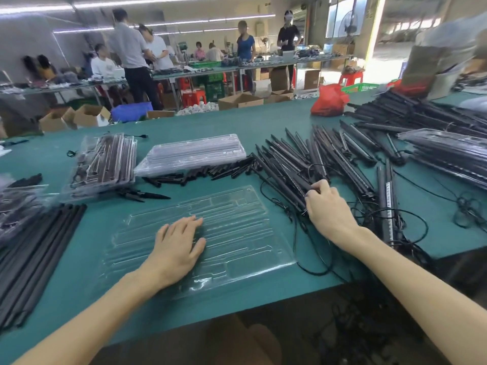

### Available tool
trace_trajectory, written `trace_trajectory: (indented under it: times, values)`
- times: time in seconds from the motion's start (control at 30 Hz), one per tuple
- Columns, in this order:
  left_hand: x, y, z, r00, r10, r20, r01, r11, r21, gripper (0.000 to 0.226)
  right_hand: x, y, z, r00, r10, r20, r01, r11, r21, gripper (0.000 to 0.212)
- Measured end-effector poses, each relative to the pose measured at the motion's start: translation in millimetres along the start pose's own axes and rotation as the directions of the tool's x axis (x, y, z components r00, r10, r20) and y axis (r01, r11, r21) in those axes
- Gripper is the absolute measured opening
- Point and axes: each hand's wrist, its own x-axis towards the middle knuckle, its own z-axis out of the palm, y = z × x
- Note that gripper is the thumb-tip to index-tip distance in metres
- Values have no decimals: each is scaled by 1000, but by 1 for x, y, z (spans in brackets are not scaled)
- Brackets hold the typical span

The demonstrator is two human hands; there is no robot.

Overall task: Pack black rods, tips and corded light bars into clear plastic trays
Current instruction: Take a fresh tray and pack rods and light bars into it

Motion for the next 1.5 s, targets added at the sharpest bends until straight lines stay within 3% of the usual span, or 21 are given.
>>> trace_trajectory:
  times: [0.2,0.3,0.4,0.57,0.8,0.97,1.1,1.23,1.3,1.37,1.43,1.5]
  values:
    - [39,59,1,997,14,-78,-24,992,-121,57,7,2,0,999,21,28,-22,999,46,30]
    - [52,90,14,998,18,-59,-28,985,-169,61,17,18,-7,1000,16,24,-22,958,284,31]
    - [53,101,32,999,2,-54,-8,994,-109,65,32,39,-15,985,172,-10,-150,884,443,27]
    - [55,98,37,999,15,-31,-16,999,-47,68,61,70,-23,943,327,54,-319,849,421,33]
    - [55,97,40,999,15,-39,-17,999,-36,70,77,106,-18,923,385,12,-385,923,6,7]
    - [55,97,41,999,15,-47,-18,999,-43,70,80,111,-6,944,328,24,-321,936,-141,25]
    - [54,97,41,998,15,-60,-18,999,-41,70,80,112,-10,938,347,-18,-347,932,-110,28]
    - [54,97,42,998,16,-64,-19,999,-45,70,84,104,-20,914,387,-121,-356,909,216,33]
    - [54,97,42,998,17,-64,-20,999,-38,70,89,99,-29,898,431,-84,-368,842,394,35]
    - [54,97,42,998,18,-68,-20,999,-31,70,97,92,-39,876,482,5,-385,693,609,32]
    - [54,97,42,997,19,-69,-21,999,-31,70,104,82,-47,851,502,155,-392,410,824,28]
    - [54,97,42,997,22,-70,-24,999,-35,70,107,73,-54,845,463,267,-369,145,918,18]
